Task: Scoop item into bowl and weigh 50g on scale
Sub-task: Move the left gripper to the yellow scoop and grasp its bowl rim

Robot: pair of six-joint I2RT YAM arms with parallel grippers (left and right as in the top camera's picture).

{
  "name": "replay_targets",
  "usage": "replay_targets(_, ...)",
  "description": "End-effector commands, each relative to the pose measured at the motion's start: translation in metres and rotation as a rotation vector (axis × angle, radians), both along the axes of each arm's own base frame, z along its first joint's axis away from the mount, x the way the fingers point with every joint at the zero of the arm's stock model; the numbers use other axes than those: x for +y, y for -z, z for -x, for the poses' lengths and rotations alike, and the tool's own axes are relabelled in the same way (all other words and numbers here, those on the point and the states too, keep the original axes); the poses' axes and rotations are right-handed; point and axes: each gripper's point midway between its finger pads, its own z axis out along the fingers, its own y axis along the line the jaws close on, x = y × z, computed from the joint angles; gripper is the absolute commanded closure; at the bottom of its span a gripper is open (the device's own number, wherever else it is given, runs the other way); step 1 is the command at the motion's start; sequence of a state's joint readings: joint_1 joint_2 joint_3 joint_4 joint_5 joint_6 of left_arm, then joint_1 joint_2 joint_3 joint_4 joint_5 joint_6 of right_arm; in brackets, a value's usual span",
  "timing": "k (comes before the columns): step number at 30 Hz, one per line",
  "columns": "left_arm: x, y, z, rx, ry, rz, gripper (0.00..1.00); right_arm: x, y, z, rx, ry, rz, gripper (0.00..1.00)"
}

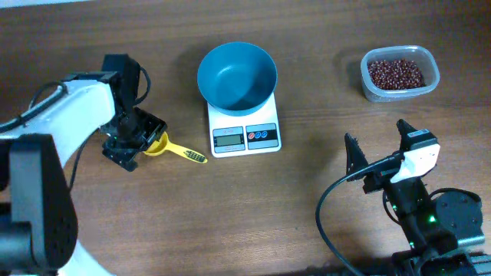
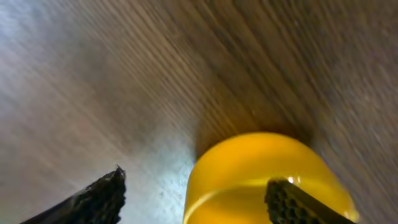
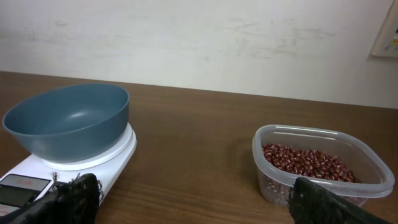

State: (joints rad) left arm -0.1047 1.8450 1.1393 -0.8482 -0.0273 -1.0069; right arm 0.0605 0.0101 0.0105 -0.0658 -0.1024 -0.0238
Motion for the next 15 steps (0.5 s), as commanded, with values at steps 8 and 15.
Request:
replay_targets(8, 0.002, 0.011, -0.003, 0.012, -0.026, -0.011, 1.00, 0.003, 0.002, 0.001, 0.004, -0.015, -0.003, 0.01)
replay_targets(15, -0.004, -0.030, 0.006, -0.017, -0.019, 0.045, 1.00, 0.003, 0.002, 0.001, 0.004, -0.015, -0.002, 0.01)
